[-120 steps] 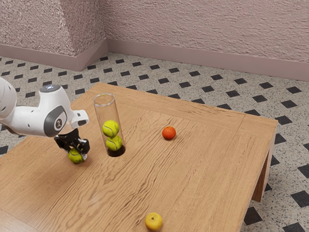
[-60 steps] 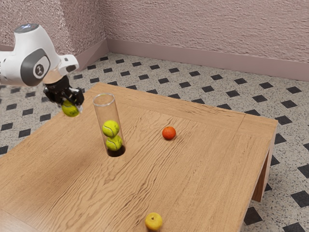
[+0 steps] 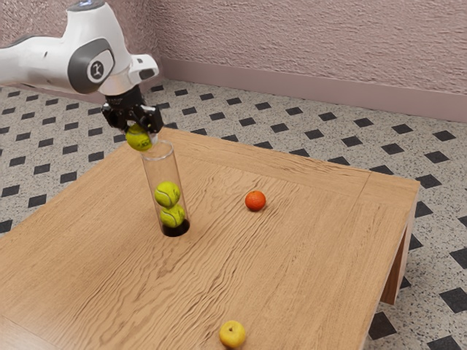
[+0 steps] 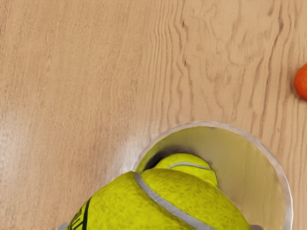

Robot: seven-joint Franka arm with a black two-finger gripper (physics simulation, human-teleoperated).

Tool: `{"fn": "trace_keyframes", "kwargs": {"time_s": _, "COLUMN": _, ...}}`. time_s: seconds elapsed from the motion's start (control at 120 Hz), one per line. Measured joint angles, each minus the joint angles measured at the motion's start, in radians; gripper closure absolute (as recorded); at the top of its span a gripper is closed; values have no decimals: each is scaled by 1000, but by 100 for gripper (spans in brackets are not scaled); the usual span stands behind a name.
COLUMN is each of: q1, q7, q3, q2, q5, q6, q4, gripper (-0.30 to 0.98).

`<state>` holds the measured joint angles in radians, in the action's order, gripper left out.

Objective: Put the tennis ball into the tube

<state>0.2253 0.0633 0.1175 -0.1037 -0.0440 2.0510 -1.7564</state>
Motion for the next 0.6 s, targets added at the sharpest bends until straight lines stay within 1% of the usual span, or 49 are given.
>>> {"fn": "trace_keyframes", "kwargs": {"time_s": 0.083, "q1": 20, "q7": 12, "q3": 4, "q2": -4, "q5": 0, "q6": 5, "q4": 2, "gripper": 30}}
{"fn": "trace_keyframes", "kwargs": {"time_s": 0.275, "q1": 0, "q7": 30, "q3": 18, "q2": -13, "q5": 2, "q6": 11, "q4": 20, "gripper": 14}}
{"fn": "trace_keyframes", "kwargs": {"time_s": 0.433, "q1": 4, "q7": 37, "q3": 18, "q2": -13, "q5": 3, "q6": 15, "q4": 21, "gripper": 7}}
{"fn": "trace_keyframes", "kwargs": {"time_s": 0.517, "q1": 5, "q7": 12, "q3": 18, "q2": 8, "q5": 7, "q6": -27, "q4": 27, "gripper": 5}}
{"fn": "trace_keyframes", "kwargs": {"time_s": 0.6, "q1": -20, "q7": -20, "q3": 14, "q2": 48, "q5": 16, "q6": -99, "q4": 48, "gripper": 3}}
